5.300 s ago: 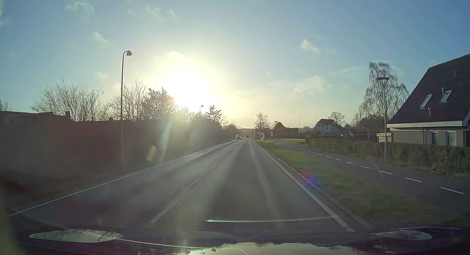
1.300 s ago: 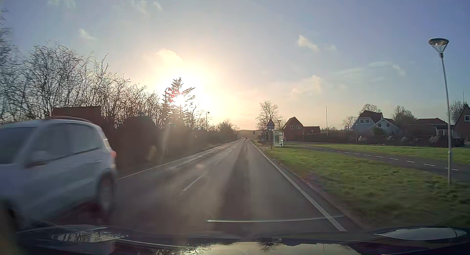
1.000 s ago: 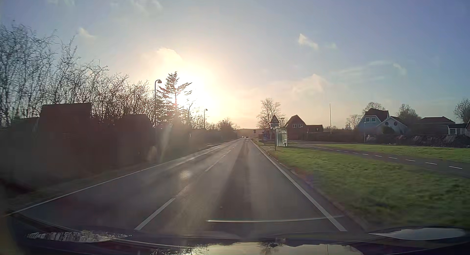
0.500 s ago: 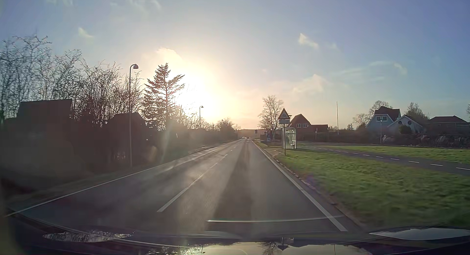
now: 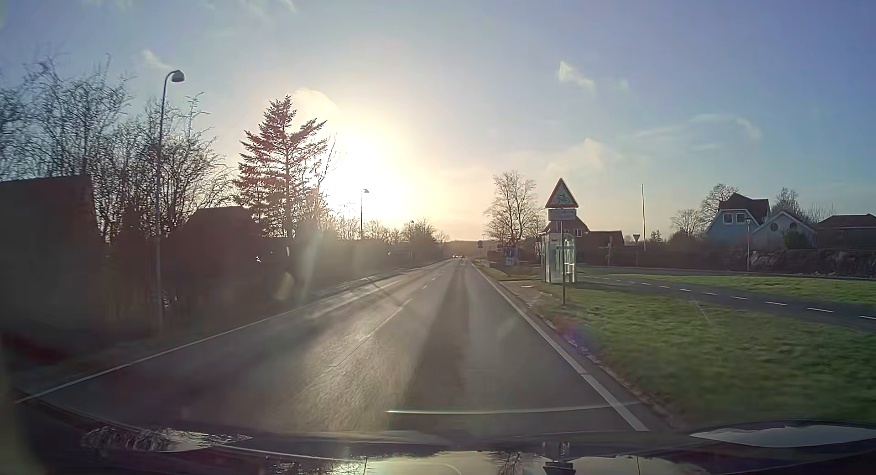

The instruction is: Follow the waypoints while adhering to traffic rules and regulations

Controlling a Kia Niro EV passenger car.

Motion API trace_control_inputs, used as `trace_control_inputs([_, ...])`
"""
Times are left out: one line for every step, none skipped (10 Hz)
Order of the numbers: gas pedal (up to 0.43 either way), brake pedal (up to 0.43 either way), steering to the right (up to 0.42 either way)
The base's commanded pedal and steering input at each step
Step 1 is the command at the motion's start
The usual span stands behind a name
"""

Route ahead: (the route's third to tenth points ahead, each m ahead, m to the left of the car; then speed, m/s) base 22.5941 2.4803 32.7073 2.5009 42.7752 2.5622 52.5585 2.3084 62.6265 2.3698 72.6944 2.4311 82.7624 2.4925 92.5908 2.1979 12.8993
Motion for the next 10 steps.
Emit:
trace_control_inputs([0.138, 0.0, 0.001])
trace_control_inputs([0.138, 0.0, 0.001])
trace_control_inputs([0.138, 0.0, 0.001])
trace_control_inputs([0.138, 0.0, 0.001])
trace_control_inputs([0.138, 0.0, 0.001])
trace_control_inputs([0.138, 0.0, 0.001])
trace_control_inputs([0.15, 0.0, 0.001])
trace_control_inputs([0.15, 0.0, 0.001])
trace_control_inputs([0.15, 0.0, 0.001])
trace_control_inputs([0.15, 0.0, 0.002])
